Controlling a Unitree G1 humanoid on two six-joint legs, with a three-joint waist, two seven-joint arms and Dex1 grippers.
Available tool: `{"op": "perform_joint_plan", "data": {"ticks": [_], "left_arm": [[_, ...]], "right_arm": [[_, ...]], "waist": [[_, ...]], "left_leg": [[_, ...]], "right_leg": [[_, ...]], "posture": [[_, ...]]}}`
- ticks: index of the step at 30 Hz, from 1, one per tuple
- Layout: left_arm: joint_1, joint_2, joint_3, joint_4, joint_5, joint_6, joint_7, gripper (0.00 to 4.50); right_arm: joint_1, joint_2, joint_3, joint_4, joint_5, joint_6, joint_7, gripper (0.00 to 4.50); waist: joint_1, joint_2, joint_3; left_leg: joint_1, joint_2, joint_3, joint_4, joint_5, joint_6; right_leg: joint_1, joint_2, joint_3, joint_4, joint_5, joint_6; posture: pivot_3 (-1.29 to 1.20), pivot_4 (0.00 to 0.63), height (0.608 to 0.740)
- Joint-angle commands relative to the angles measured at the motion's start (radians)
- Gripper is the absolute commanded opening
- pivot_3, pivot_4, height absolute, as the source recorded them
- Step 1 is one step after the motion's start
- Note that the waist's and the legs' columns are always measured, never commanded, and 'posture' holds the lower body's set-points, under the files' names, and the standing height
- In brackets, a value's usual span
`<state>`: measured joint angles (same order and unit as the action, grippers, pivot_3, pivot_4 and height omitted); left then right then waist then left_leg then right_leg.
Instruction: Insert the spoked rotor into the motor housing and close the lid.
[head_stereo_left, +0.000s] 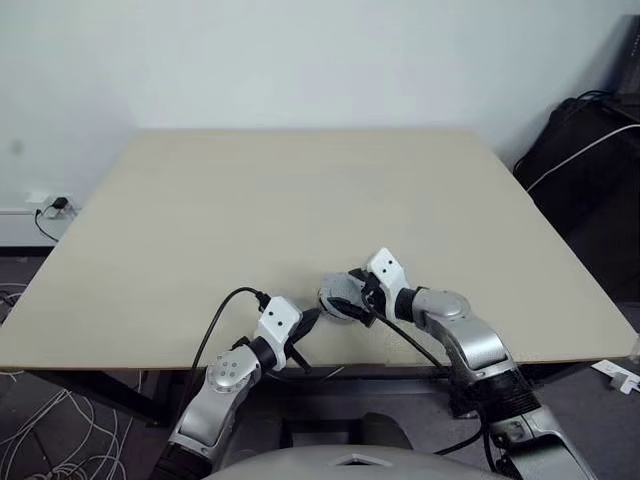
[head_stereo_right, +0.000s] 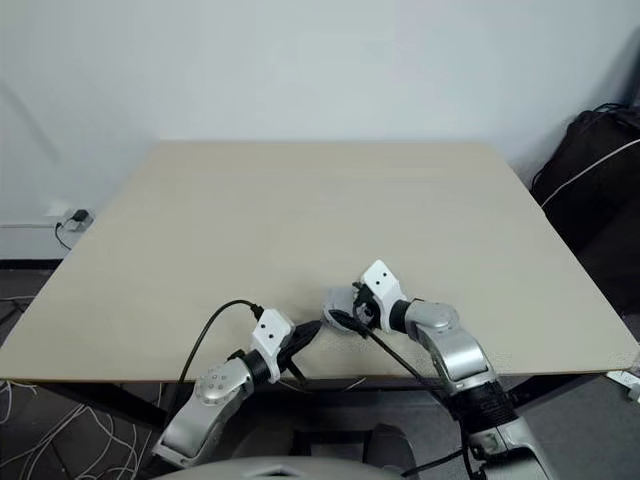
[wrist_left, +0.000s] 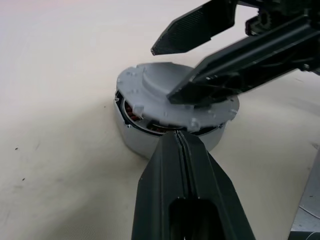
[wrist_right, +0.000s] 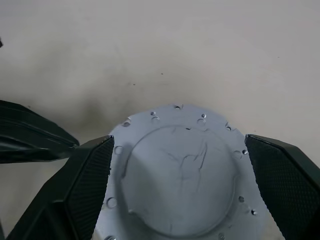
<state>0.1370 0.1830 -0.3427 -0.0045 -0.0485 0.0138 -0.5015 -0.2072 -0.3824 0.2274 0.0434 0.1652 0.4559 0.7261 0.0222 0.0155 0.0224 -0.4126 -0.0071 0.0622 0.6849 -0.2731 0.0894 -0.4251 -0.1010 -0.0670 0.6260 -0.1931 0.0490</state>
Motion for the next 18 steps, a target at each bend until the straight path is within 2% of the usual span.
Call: {"op": "perform_joint_plan", "data": {"ticks": [1, 8, 11, 13, 18], "left_arm": [[-0.006, 0.0, 0.008, -0.05, 0.0, -0.015, 0.006, 0.0], [-0.002, 0.002, 0.013, -0.057, -0.001, -0.014, 0.013, 0.0], [-0.002, 0.004, 0.014, -0.057, -0.003, -0.014, 0.014, 0.0], [-0.005, 0.005, 0.014, -0.053, -0.004, -0.014, 0.012, 0.0], [-0.008, 0.006, 0.011, -0.05, -0.004, -0.015, 0.01, 0.0]], "right_arm": [[-0.027, -0.004, 0.003, 0.03, -0.008, -0.018, 0.02, 4.46], [-0.017, -0.016, 0.018, 0.047, -0.011, -0.002, 0.049, 4.46], [-0.01, -0.011, 0.009, 0.043, -0.012, -0.003, 0.031, 3.89], [-0.004, -0.006, 0.001, 0.036, -0.012, -0.012, 0.02, 3.32], [0.008, 0.007, -0.023, 0.008, 0.006, -0.023, -0.005, 3.3]], "waist": [[0.0, 0.0, 0.0], [0.001, 0.0, 0.0], [0.001, 0.0, 0.0], [0.002, 0.0, -0.001], [0.004, 0.0, -0.001]], "left_leg": [[0.0, 0.0, 0.0, 0.0, 0.0, 0.0], [0.0, 0.0, 0.0, 0.0, 0.002, 0.004], [0.001, 0.0, 0.0, 0.0, 0.0, 0.0], [0.001, 0.0, 0.0, 0.0, 0.0, 0.0], [0.001, 0.0, 0.0, 0.001, 0.0, 0.0]], "right_leg": [[0.0, 0.0, 0.0, 0.0, 0.0, 0.0], [0.0, 0.0, 0.0, 0.0, 0.0, 0.0], [0.0, 0.0, 0.0, 0.0, 0.0, 0.0], [0.0, 0.0, 0.0, 0.0, 0.0, 0.0], [0.001, 0.0, 0.0, 0.0, 0.001, 0.0]], "posture": [[0.0, 0.0, 0.74], [0.0, 0.0, 0.74], [0.0, 0.0, 0.74], [0.0, 0.0, 0.74], [0.0, 0.0, 0.74]]}}
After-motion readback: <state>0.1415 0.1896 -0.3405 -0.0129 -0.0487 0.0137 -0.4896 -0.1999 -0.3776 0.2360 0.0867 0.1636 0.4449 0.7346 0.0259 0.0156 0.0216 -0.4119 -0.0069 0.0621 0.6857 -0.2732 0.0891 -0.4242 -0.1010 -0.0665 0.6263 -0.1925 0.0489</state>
